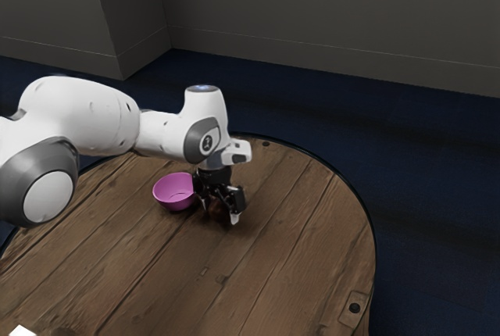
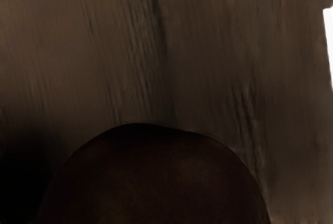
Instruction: Place the pear in the bowl.
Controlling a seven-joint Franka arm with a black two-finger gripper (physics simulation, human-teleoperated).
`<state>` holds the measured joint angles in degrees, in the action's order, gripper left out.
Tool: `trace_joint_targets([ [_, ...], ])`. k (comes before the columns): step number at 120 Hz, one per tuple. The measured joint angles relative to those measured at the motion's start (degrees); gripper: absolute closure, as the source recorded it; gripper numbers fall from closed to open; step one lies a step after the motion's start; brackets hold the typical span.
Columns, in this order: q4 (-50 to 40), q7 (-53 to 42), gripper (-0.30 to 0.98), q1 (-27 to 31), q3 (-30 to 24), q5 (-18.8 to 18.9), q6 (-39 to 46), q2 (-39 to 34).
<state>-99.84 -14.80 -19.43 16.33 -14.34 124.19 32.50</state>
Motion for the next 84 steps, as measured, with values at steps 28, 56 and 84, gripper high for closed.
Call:
trace_joint_targets([
  [28,-0.6,-2.9,0.18,0.0,0.0,-0.6,3.6,0.0],
  [56,-0.4,-4.3,0.36,-0.1,1.6,0.4,3.5,-4.0],
  [84,-0.7,-4.9,0.39,0.1,11.3,3.9,-1.6,-7.7],
])
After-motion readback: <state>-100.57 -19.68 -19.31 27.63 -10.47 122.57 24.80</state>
